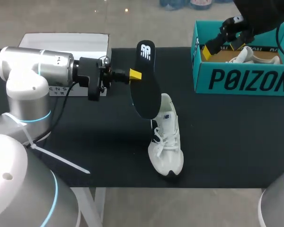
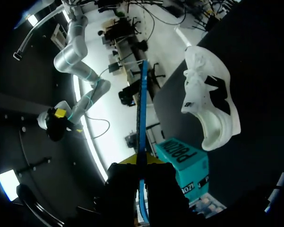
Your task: Take the shoe out of the shoebox, open the shoe tongue, remove and reinsert the insole, then place the shoe into the shoebox
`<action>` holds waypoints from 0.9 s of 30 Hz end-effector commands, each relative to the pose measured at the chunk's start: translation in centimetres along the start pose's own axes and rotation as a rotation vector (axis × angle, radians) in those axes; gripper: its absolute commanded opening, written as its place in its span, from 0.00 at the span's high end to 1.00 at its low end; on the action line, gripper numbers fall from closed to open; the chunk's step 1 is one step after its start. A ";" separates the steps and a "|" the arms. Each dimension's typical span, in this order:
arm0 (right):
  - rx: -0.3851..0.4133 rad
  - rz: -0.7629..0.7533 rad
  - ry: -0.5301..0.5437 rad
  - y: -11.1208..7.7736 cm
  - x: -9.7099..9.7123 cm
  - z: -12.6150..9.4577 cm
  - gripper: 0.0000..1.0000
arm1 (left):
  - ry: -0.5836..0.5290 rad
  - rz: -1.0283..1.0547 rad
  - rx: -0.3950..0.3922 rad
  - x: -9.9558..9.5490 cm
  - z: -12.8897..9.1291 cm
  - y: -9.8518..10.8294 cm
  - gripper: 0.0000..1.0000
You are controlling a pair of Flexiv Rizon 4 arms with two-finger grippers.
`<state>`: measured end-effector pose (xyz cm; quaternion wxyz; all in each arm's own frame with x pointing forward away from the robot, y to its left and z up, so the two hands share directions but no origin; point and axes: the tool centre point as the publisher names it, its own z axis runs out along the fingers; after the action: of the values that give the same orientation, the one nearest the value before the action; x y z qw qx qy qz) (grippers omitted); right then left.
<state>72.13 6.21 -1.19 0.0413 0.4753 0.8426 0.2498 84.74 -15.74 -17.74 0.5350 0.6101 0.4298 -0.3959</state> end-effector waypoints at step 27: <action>-0.099 0.051 0.278 -1.3 -3.4 0.8 0.00 | 0.001 0.001 -0.001 0.0 0.1 0.0 1.00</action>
<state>72.69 5.65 -0.82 0.0113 0.4764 0.8361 0.2719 84.74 -15.73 -17.74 0.5351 0.6100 0.4299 -0.3958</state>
